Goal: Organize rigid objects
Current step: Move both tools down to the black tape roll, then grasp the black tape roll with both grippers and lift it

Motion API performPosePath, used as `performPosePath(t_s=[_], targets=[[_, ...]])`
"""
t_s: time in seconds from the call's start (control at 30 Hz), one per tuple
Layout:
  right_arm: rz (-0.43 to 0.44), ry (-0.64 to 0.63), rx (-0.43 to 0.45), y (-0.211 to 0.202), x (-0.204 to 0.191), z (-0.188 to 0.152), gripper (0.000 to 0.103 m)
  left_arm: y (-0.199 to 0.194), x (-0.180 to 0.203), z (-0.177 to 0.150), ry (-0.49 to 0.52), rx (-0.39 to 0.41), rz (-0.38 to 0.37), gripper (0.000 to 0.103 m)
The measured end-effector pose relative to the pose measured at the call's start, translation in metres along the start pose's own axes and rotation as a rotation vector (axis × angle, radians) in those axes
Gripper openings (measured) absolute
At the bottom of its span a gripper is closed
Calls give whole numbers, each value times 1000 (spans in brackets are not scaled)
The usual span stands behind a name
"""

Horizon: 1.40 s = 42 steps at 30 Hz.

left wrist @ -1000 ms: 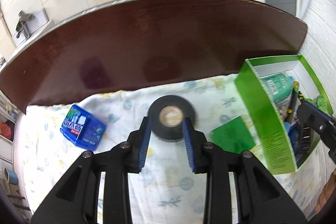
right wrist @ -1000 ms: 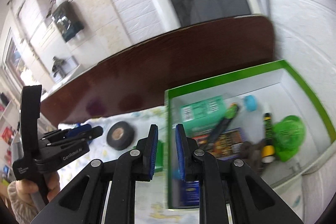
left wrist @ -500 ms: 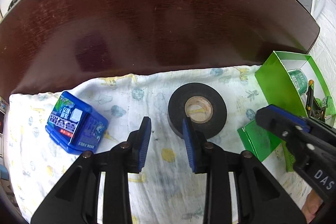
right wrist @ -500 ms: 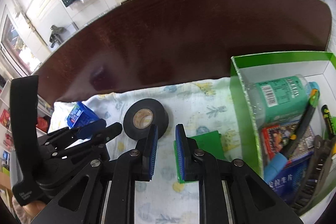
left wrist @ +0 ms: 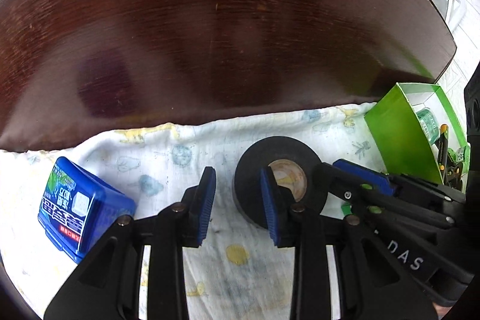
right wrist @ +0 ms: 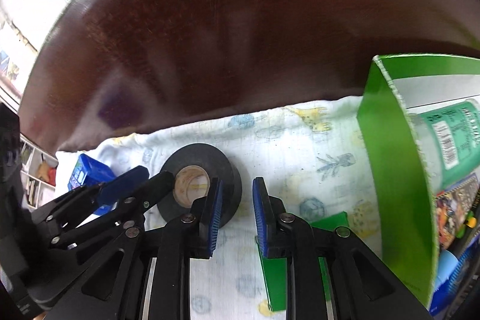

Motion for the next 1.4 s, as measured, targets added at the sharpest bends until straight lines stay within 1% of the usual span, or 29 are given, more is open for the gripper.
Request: performPosePath(t_s=[0.1, 0.13, 0.23, 0.27, 0.3, 0.37, 0.53, 0.63, 0.73, 0.8, 0.87, 0.97, 1.03, 1.2, 1.4], targets=[[10, -10, -3, 1, 1, 1, 20, -1, -2, -2, -2, -1, -22, 28], [11, -10, -1, 0, 0, 1, 20, -1, -3, -3, 0, -5, -36, 27], [39, -12, -14, 1, 1, 0, 20, 1, -3, -6, 10, -11, -63, 26], [44, -15, -14, 1, 1, 0, 20, 3, -4, -7, 0, -18, -75, 26], [49, -15, -16, 1, 1, 0, 20, 5, -6, -7, -19, -28, -92, 24], [82, 2, -31, 3, 2, 0, 19, 4, -5, -8, -32, -27, -88, 24], [80, 53, -30, 4, 6, -1, 19, 4, -4, -8, -20, -30, -78, 25], [96, 89, -45, 7, 9, 1, 19, 1, -10, -8, -37, -34, -84, 25], [113, 93, -57, 10, 8, 3, 19, 1, -15, -8, -68, -35, -97, 24], [129, 110, -69, 12, 9, 3, 19, -1, -15, -11, -68, -25, -87, 24], [118, 97, -71, 11, 5, 3, 20, -5, -15, -14, -61, -18, -76, 23], [131, 83, -73, 9, 1, -1, 20, -15, -14, -17, -34, 4, -44, 22], [140, 78, -66, 6, -2, -2, 19, -22, -14, -18, -33, 17, -35, 22], [150, 48, -11, -14, -8, -2, 19, -46, -14, -18, -24, 57, -33, 22], [164, 42, 68, -44, -8, -2, 19, -80, 8, -16, 22, 116, -27, 22]])
Point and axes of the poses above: each gripper's, at about its wrist camera, not at the fingertips, and y roughly the way its jaws point, x to its right, z to its top, the point moved 1 cm from there along y, roughly the way its jaws point, and after that the axes turned 1 degree about y, right-handed, at the moved point
